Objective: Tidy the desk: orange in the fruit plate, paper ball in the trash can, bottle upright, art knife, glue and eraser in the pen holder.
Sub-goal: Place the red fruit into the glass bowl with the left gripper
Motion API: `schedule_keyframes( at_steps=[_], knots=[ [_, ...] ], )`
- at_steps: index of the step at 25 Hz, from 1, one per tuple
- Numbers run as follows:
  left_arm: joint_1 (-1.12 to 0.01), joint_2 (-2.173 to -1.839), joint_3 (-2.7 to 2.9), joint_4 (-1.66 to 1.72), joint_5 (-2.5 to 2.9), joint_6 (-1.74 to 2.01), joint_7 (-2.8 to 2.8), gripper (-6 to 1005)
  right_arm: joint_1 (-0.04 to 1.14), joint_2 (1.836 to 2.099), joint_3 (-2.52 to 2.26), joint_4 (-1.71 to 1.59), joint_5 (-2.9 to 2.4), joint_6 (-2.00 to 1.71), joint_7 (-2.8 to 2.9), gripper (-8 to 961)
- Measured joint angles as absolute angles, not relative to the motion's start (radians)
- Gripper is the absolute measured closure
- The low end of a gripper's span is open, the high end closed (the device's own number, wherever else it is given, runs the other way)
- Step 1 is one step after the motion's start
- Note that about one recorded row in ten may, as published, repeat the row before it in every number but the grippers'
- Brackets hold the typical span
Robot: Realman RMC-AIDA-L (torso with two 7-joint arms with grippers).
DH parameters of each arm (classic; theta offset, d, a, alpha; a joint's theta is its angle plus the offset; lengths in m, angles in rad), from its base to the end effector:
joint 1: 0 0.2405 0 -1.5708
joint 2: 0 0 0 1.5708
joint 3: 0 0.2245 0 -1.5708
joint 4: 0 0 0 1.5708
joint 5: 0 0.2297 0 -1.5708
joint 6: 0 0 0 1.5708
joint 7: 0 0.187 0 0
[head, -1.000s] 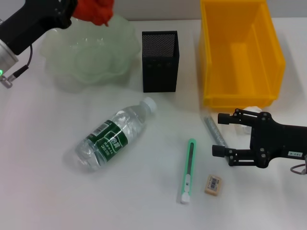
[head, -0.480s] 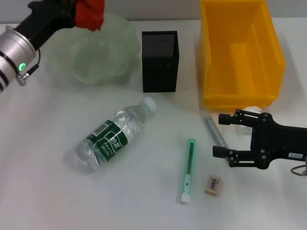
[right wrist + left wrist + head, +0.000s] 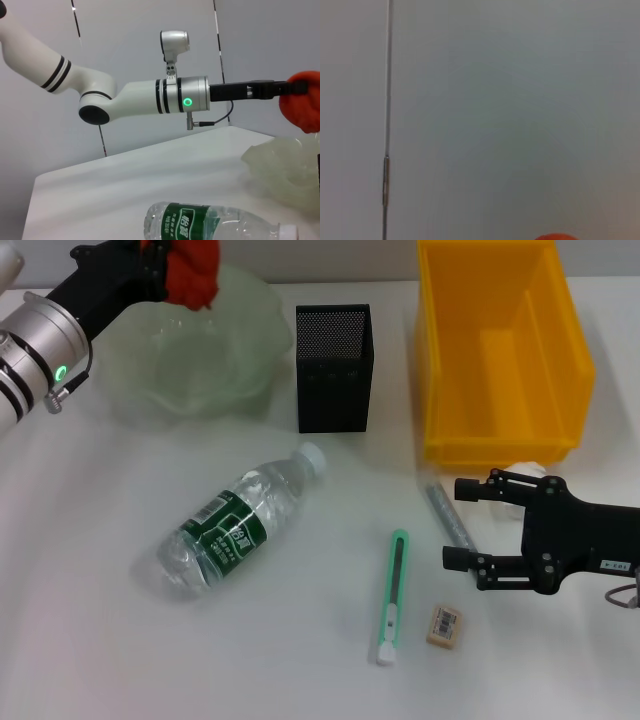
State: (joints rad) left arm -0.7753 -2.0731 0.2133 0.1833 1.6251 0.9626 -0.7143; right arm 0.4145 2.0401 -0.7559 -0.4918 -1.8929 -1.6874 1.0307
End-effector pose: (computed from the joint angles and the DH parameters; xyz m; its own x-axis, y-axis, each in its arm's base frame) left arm -0.2426 0.4632 -0.0105 0.7115 0.0916 0.6967 0.6559 -0.4423 -0.6117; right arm 0.2551 0.2870 -0.0342 0.8001 -0.1879 -0.5697 -0.3087 -0.9433 -0.1224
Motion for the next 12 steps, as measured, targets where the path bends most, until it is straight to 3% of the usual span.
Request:
schedule_keyframes(
  at_steps=[12],
  knots=[
    [-0.786,-2.074,0.211,0.18,1.624,0.928,-0.71,920,0.421,2.04,-0.755,-0.491,-1.893,-1.68,1.031,127]
  ],
)
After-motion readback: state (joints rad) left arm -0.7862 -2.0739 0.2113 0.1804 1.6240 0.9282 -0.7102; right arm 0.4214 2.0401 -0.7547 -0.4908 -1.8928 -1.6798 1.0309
